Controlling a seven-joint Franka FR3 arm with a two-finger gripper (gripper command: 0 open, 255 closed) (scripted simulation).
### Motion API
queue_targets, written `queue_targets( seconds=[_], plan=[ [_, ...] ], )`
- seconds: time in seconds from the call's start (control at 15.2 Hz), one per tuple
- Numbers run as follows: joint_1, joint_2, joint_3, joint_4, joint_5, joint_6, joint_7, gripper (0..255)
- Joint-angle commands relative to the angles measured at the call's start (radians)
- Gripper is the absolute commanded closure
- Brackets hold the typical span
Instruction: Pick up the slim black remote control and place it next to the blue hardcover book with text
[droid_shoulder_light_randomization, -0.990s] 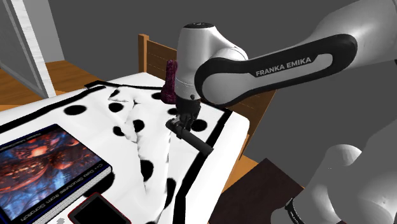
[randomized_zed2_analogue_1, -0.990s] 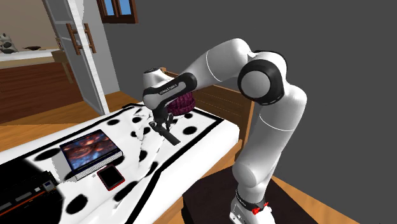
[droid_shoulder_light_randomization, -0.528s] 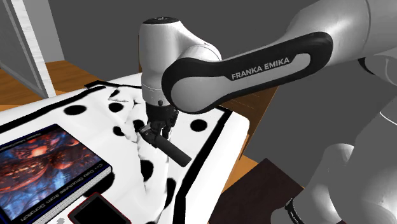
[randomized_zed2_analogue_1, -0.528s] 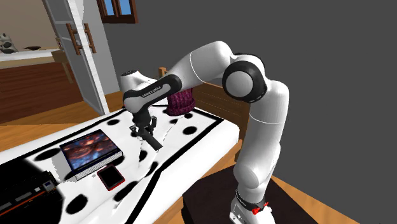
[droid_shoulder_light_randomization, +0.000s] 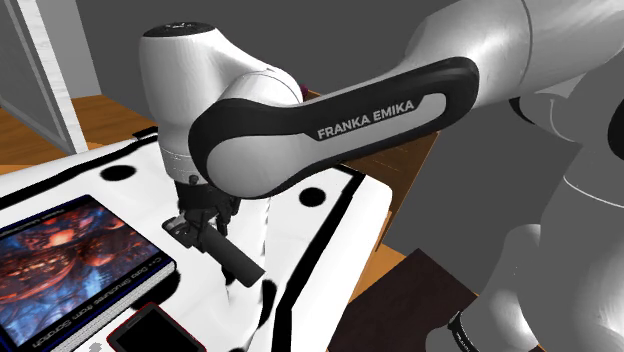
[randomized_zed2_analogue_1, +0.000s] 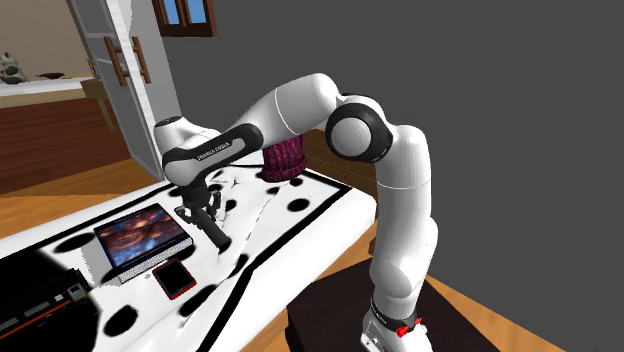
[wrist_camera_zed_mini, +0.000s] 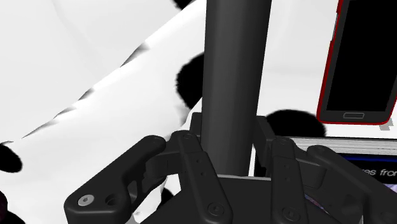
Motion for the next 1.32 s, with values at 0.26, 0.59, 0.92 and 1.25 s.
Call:
queue_targets(
  seconds=[0.26, 0.59, 0.92, 1.25],
  plan=[
    [0.004, 0.036, -0.005, -0.032, -0.019, 0.065, 0.016, 255],
    [0.007, 0.065, -0.01, -0.063, -0.035, 0.122, 0.03, 255],
    [0.011, 0.099, -0.016, -0.088, -0.054, 0.178, 0.045, 255],
    [0.013, 0.109, -0.019, -0.094, -0.059, 0.192, 0.05, 255]
  ],
)
